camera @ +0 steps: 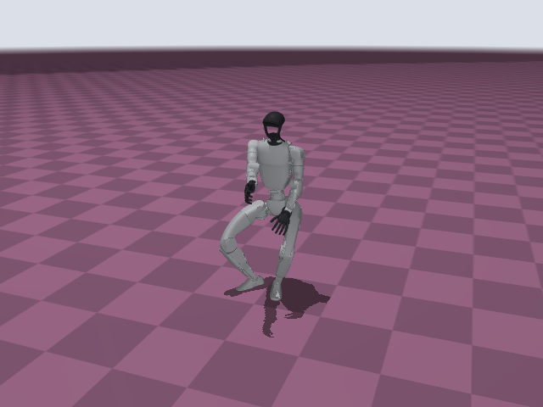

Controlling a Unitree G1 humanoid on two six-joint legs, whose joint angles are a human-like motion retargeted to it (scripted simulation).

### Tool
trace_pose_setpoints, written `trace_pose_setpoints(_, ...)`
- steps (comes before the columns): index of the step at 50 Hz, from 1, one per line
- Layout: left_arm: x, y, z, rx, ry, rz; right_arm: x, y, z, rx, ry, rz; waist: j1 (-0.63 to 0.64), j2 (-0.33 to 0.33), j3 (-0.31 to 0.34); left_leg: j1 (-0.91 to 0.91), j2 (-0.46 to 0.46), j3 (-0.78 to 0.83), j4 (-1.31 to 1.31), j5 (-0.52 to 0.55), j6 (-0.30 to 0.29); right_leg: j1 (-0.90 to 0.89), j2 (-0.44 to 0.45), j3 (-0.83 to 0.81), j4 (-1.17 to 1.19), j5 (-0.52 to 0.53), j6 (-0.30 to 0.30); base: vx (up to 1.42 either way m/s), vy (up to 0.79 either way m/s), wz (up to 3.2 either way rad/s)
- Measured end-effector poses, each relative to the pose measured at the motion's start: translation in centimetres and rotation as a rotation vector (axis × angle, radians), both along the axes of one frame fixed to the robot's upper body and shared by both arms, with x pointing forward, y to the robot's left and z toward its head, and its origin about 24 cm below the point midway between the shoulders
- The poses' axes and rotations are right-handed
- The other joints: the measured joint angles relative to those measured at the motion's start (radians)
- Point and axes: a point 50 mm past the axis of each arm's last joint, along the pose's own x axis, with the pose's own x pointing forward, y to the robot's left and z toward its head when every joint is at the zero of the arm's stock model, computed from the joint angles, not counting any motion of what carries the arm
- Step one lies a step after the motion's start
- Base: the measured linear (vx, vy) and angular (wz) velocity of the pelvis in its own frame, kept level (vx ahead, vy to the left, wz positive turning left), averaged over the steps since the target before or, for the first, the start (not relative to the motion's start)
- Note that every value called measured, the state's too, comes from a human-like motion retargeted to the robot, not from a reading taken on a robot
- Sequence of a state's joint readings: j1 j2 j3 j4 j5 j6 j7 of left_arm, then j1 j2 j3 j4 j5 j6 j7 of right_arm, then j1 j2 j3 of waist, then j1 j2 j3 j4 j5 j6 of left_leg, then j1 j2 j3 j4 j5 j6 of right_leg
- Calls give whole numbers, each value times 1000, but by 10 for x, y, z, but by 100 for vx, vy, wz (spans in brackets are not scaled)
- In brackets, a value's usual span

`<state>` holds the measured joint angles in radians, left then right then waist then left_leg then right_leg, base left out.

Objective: Upper body actions

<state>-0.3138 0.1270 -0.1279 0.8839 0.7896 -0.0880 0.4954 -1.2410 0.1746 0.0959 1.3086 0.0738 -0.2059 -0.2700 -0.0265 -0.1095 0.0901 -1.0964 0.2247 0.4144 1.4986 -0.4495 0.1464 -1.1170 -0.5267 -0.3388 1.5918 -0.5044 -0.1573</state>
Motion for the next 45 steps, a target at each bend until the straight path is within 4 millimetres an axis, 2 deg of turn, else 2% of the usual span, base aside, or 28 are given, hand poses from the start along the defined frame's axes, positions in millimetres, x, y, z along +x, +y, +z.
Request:
trace_pose_setpoints(6,1,1,0,1,-1,3,-3,-4,-25,-131,59,-14,-6,-4,2,2,-5,4,-4,2,1,-2,-6,3,2,0,1,0,0,0)
trace_pose_setpoints(10,1,1,0,-5,0,6,-8,-5,-43,-107,127,-2,-8,-1,3,3,-3,3,-3,2,1,0,-4,3,1,1,1,0,0,0)
trace_pose_setpoints(14,0,1,0,-7,2,8,-10,-4,-48,-66,157,17,-9,2,3,4,-2,3,-3,1,1,1,-3,2,0,1,1,0,0,0)
trace_pose_setpoints(18,0,1,-1,-9,4,7,-7,-2,-36,-40,123,15,-9,4,1,3,-2,2,-3,1,1,1,-3,1,0,1,2,0,0,0)
trace_pose_setpoints(27,-1,1,-1,-4,4,6,-1,8,16,60,-47,30,-11,-1,-4,0,-6,3,-3,2,1,-4,-7,4,3,0,2,0,0,0)
trace_pose_setpoints(32,0,2,0,1,2,5,0,7,23,59,-72,26,-12,-3,-4,-1,-8,3,-4,3,1,-6,-9,6,3,-1,3,0,0,0)
trace_pose_setpoints(35,0,2,0,-1,1,5,0,6,15,37,-44,24,-11,-3,-3,0,-8,4,-4,3,1,-5,-9,6,3,-1,3,0,0,0)
trace_pose_setpoints(45,1,2,0,-7,0,9,-6,-2,-30,39,117,15,-12,0,2,2,-4,4,-4,1,1,-2,-6,3,2,0,2,0,0,0)
